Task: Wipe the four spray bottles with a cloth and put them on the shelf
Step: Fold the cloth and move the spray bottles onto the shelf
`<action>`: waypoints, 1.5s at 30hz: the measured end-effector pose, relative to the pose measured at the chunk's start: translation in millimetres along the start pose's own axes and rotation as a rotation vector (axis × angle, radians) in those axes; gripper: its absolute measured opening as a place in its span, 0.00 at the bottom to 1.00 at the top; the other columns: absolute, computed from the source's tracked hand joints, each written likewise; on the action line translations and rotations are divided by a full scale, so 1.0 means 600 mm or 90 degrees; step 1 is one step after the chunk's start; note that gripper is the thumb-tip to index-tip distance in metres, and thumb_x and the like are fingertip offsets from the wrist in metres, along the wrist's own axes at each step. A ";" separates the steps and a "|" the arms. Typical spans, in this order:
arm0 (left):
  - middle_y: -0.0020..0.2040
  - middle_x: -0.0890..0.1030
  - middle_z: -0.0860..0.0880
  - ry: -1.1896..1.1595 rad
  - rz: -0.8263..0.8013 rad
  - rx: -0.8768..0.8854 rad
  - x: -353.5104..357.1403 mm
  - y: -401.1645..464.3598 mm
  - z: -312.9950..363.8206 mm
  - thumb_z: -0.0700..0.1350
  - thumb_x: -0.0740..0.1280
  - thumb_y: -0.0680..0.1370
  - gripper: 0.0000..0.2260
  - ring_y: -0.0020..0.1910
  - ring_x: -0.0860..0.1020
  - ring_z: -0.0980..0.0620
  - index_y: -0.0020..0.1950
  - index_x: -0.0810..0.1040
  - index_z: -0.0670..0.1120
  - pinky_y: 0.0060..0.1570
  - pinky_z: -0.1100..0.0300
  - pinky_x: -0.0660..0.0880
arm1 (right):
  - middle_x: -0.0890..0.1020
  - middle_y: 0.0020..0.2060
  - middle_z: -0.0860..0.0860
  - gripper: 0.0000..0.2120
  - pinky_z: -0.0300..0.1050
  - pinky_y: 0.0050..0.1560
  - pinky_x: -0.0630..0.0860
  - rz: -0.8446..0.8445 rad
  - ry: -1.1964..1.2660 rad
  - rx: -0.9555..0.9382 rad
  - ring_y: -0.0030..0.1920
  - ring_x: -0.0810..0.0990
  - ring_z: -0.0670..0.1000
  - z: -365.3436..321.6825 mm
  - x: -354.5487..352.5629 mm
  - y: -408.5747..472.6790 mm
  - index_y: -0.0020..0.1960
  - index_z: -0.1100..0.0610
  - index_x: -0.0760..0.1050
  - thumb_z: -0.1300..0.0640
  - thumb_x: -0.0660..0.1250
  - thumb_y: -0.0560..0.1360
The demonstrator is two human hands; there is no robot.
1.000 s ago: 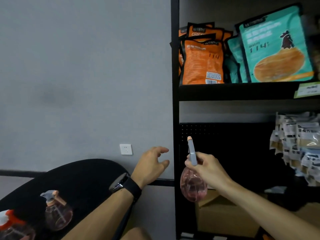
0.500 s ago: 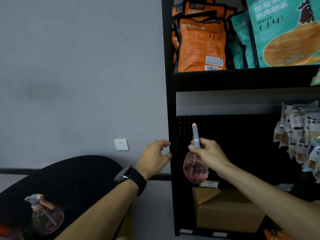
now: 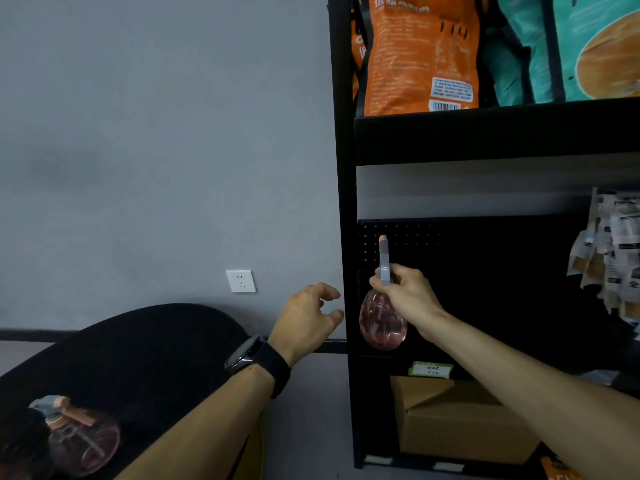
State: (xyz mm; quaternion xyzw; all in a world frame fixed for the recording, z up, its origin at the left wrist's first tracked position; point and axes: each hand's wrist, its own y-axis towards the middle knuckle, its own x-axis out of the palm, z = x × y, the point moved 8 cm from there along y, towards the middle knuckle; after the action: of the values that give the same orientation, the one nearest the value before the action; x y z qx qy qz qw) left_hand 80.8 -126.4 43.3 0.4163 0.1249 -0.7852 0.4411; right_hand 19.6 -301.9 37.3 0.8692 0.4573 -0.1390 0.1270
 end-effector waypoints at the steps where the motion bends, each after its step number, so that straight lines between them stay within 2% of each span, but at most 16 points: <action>1: 0.64 0.78 0.52 0.000 -0.001 0.000 0.001 0.001 -0.003 0.46 0.68 0.79 0.14 0.60 0.76 0.56 0.64 0.77 0.50 0.52 0.69 0.68 | 0.82 0.44 0.48 0.07 0.38 0.42 0.72 0.000 0.003 0.004 0.45 0.80 0.46 0.003 0.003 0.002 0.55 0.53 0.78 0.54 0.68 0.77; 4: 0.63 0.78 0.52 -0.003 -0.003 -0.009 0.003 0.003 -0.011 0.46 0.68 0.78 0.14 0.59 0.76 0.55 0.64 0.77 0.50 0.52 0.68 0.68 | 0.82 0.41 0.49 0.05 0.38 0.38 0.73 0.002 0.008 0.014 0.39 0.80 0.46 0.012 0.009 0.005 0.53 0.53 0.78 0.54 0.68 0.77; 7: 0.64 0.78 0.52 -0.006 -0.003 -0.014 0.004 0.004 -0.019 0.46 0.68 0.78 0.14 0.59 0.76 0.55 0.64 0.77 0.50 0.52 0.68 0.69 | 0.83 0.43 0.50 0.07 0.38 0.39 0.74 0.004 0.009 0.024 0.42 0.81 0.48 0.019 0.012 0.004 0.54 0.53 0.78 0.54 0.68 0.77; 10: 0.64 0.78 0.52 0.002 -0.007 -0.012 0.008 0.003 -0.020 0.46 0.68 0.78 0.14 0.60 0.76 0.55 0.64 0.77 0.50 0.52 0.67 0.69 | 0.84 0.44 0.54 0.07 0.39 0.38 0.74 0.009 0.005 0.028 0.44 0.83 0.53 0.020 0.012 0.002 0.55 0.52 0.78 0.54 0.68 0.78; 15: 0.64 0.78 0.52 0.007 -0.007 -0.011 0.007 0.002 -0.021 0.46 0.68 0.78 0.14 0.60 0.76 0.55 0.65 0.77 0.50 0.52 0.67 0.69 | 0.82 0.44 0.49 0.09 0.37 0.40 0.74 0.002 -0.010 0.024 0.44 0.81 0.47 0.020 0.008 -0.002 0.57 0.53 0.78 0.53 0.67 0.78; 17: 0.64 0.78 0.52 0.006 -0.005 -0.013 0.006 0.002 -0.019 0.46 0.68 0.79 0.14 0.60 0.76 0.55 0.65 0.77 0.50 0.52 0.67 0.69 | 0.82 0.45 0.49 0.11 0.39 0.41 0.75 -0.003 -0.010 0.029 0.45 0.81 0.47 0.022 0.007 -0.003 0.59 0.54 0.78 0.53 0.67 0.78; 20: 0.64 0.78 0.52 0.005 -0.005 -0.012 0.005 0.001 -0.015 0.46 0.68 0.79 0.15 0.60 0.76 0.55 0.65 0.76 0.49 0.52 0.68 0.69 | 0.83 0.46 0.54 0.11 0.45 0.44 0.78 -0.017 -0.003 0.049 0.48 0.83 0.54 0.025 0.008 -0.004 0.59 0.53 0.77 0.52 0.67 0.78; 23: 0.65 0.78 0.52 0.006 -0.005 -0.007 0.003 -0.001 -0.009 0.47 0.68 0.79 0.15 0.60 0.76 0.55 0.65 0.76 0.49 0.53 0.67 0.69 | 0.83 0.45 0.52 0.12 0.40 0.40 0.76 -0.031 0.002 0.057 0.47 0.83 0.52 0.026 0.009 -0.004 0.60 0.53 0.76 0.52 0.67 0.78; 27: 0.65 0.78 0.52 0.002 -0.004 -0.005 -0.008 -0.006 -0.001 0.48 0.68 0.79 0.15 0.61 0.76 0.55 0.66 0.76 0.50 0.53 0.67 0.69 | 0.83 0.46 0.51 0.11 0.41 0.45 0.77 -0.036 -0.019 0.061 0.46 0.83 0.51 0.022 0.004 -0.009 0.57 0.55 0.77 0.56 0.70 0.75; 33: 0.63 0.79 0.51 0.008 0.036 0.011 -0.059 -0.023 0.028 0.48 0.69 0.78 0.14 0.59 0.77 0.53 0.64 0.78 0.49 0.55 0.65 0.72 | 0.82 0.50 0.51 0.18 0.36 0.39 0.75 -0.066 -0.061 0.077 0.45 0.81 0.46 -0.018 -0.018 -0.027 0.58 0.56 0.77 0.66 0.73 0.70; 35: 0.62 0.80 0.51 0.011 0.047 0.014 -0.078 -0.032 0.039 0.47 0.69 0.78 0.14 0.59 0.77 0.53 0.63 0.78 0.48 0.55 0.64 0.72 | 0.81 0.48 0.49 0.20 0.33 0.36 0.72 -0.065 -0.075 0.071 0.43 0.79 0.44 -0.042 -0.030 -0.041 0.58 0.57 0.75 0.67 0.73 0.69; 38: 0.62 0.80 0.51 0.010 0.066 0.022 -0.105 -0.051 0.056 0.47 0.69 0.78 0.14 0.59 0.77 0.53 0.63 0.78 0.48 0.55 0.64 0.72 | 0.77 0.54 0.51 0.26 0.28 0.31 0.68 -0.031 -0.082 0.036 0.43 0.76 0.44 -0.086 -0.047 -0.065 0.66 0.59 0.72 0.68 0.73 0.69; 40: 0.62 0.80 0.51 0.007 0.078 0.024 -0.120 -0.062 0.064 0.46 0.69 0.78 0.13 0.59 0.77 0.53 0.63 0.78 0.48 0.54 0.66 0.70 | 0.77 0.57 0.53 0.26 0.25 0.26 0.68 -0.015 -0.071 0.011 0.40 0.76 0.42 -0.110 -0.049 -0.075 0.67 0.60 0.72 0.68 0.72 0.70; 42: 0.62 0.80 0.51 0.005 0.090 0.026 -0.138 -0.076 0.069 0.46 0.69 0.78 0.13 0.58 0.77 0.53 0.62 0.78 0.48 0.54 0.66 0.70 | 0.79 0.57 0.52 0.24 0.26 0.31 0.71 -0.013 -0.086 -0.023 0.45 0.79 0.45 -0.140 -0.042 -0.092 0.65 0.59 0.75 0.66 0.73 0.70; 44: 0.61 0.80 0.52 0.009 0.103 0.023 -0.158 -0.090 0.070 0.47 0.69 0.78 0.13 0.58 0.77 0.54 0.62 0.78 0.49 0.53 0.65 0.70 | 0.80 0.57 0.50 0.22 0.36 0.41 0.75 -0.025 -0.092 -0.050 0.52 0.79 0.47 -0.165 -0.027 -0.105 0.63 0.56 0.76 0.63 0.74 0.69; 45: 0.61 0.79 0.52 0.011 0.110 0.020 -0.169 -0.098 0.068 0.47 0.69 0.78 0.13 0.58 0.77 0.54 0.62 0.78 0.49 0.53 0.66 0.69 | 0.80 0.56 0.50 0.21 0.38 0.43 0.75 -0.033 -0.090 -0.060 0.51 0.78 0.47 -0.177 -0.017 -0.112 0.62 0.56 0.77 0.62 0.74 0.69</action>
State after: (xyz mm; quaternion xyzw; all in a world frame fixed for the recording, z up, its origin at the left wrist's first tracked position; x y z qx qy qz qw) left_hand 38.5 -55.7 136.3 0.4392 0.0802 -0.7422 0.4998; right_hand -28.4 -236.2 133.2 0.8380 0.4758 -0.1816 0.1958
